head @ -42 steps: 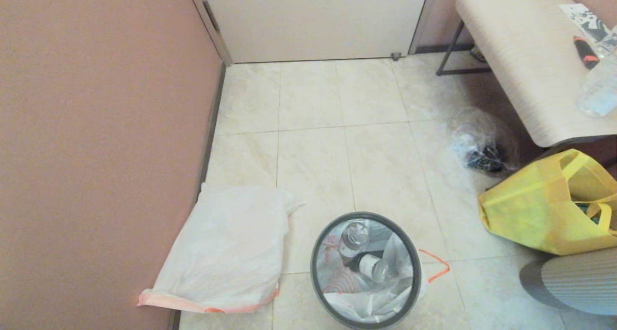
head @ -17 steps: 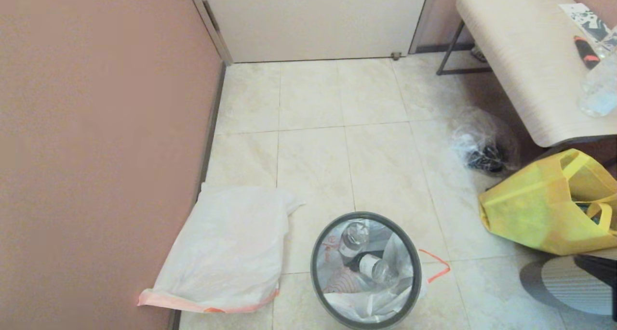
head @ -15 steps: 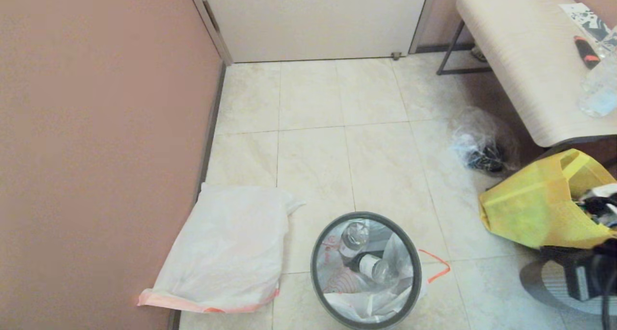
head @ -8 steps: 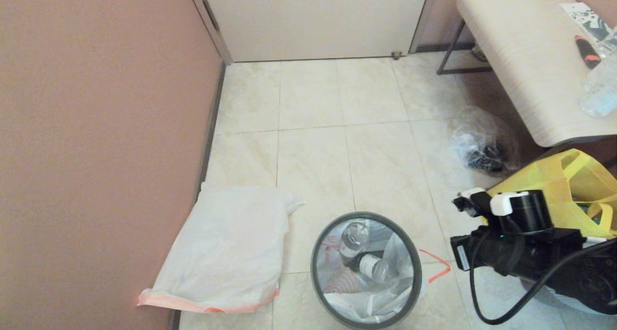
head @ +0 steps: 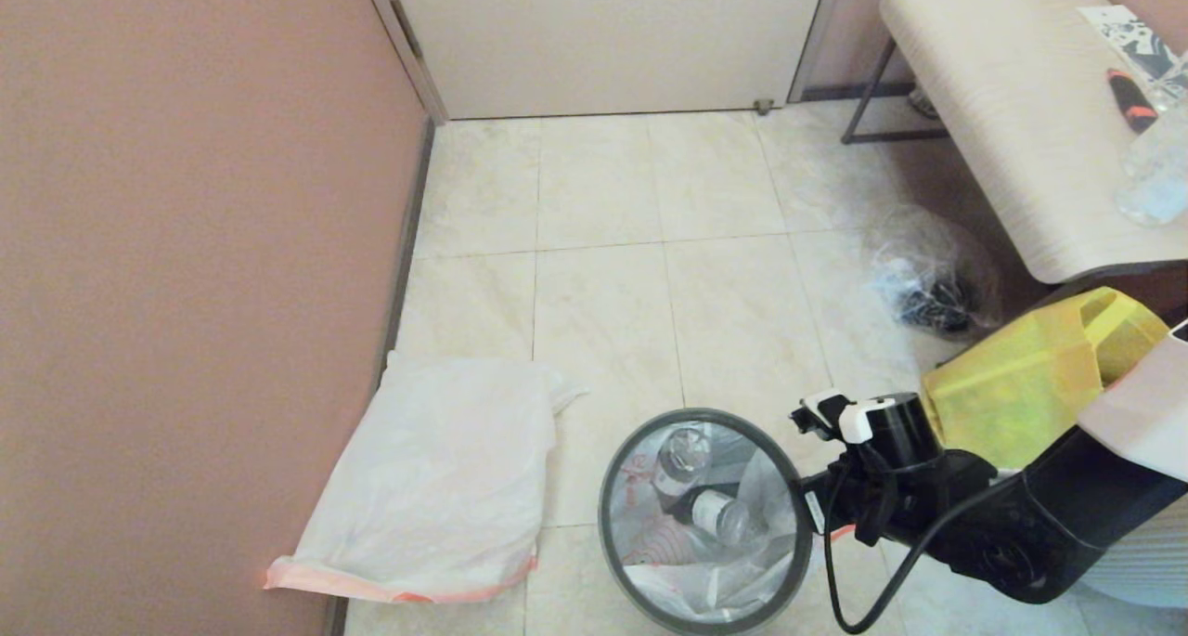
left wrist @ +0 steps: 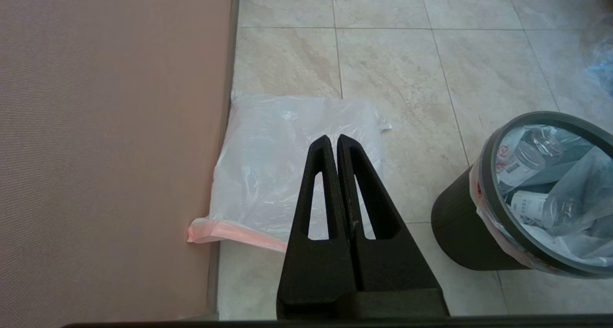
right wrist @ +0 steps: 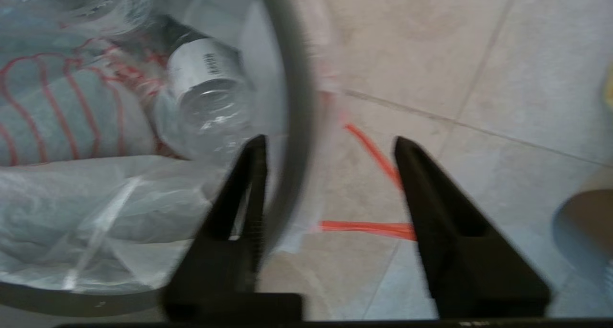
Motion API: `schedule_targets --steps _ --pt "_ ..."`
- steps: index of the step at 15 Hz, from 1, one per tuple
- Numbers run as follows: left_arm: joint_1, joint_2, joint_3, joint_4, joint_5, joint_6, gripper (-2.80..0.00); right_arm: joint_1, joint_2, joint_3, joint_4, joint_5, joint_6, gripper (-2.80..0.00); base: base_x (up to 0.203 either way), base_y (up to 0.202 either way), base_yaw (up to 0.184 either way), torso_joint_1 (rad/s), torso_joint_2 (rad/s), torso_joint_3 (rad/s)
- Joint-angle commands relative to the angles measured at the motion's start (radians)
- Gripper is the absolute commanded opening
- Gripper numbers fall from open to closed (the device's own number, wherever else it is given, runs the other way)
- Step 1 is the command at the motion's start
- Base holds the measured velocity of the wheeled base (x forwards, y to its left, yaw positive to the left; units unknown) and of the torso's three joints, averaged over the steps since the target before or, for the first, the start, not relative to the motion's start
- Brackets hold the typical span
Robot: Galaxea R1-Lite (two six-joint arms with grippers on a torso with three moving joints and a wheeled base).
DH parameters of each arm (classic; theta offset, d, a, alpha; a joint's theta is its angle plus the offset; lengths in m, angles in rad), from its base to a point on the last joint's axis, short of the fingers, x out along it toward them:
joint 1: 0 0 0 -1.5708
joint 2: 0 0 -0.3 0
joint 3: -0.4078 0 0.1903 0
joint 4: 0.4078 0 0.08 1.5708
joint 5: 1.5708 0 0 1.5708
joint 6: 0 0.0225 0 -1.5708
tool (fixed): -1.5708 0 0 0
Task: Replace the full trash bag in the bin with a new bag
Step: Place the trash can ring on the floor
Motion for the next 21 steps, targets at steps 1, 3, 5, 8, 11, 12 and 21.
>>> schedule_targets --steps 1,3,5,8,11,12,21 --pt "0.0 0.0 0.037 -0.001 0.001 -0.001 -2.8 0.014 0.022 -0.005 -0.005 -0.002 0.004 0.0 0.0 0.0 0.0 0.0 0.0 0.0" --pt "0.0 0.0 0.037 -0.001 0.001 -0.001 -2.8 0.015 0.039 -0.016 -0.005 -0.002 0.004 0.0 0.0 0.0 0.0 0.0 0.0 0.0" --pt "0.0 0.0 0.037 -0.001 0.001 -0.001 -2.8 0.011 0.069 -0.031 -0.005 -0.004 0.006 0.0 0.0 0.0 0.0 0.0 0.0 0.0" --pt "0.0 0.0 0.037 -0.002 0.0 -0.001 -2.8 0.009 0.104 -0.054 -0.008 -0.004 0.007 -2.8 0.0 0.0 0.0 0.0 0.0 0.0" --pt "0.0 0.0 0.037 -0.001 0.0 -0.001 -2.8 0.015 0.09 -0.064 -0.011 -0.012 0.007 -2.8 0.0 0.0 0.0 0.0 0.0 0.0" --pt "0.0 0.0 0.037 -0.001 0.0 -0.001 -2.8 0.021 0.071 -0.061 -0.011 -0.028 0.008 -2.8 0.0 0.0 0.0 0.0 0.0 0.0" --pt "0.0 0.0 0.037 -0.001 0.0 -0.001 -2.8 0.09 -0.095 0.018 -0.002 -0.081 0.008 -2.8 0.0 0.0 0.0 0.0 0.0 0.0"
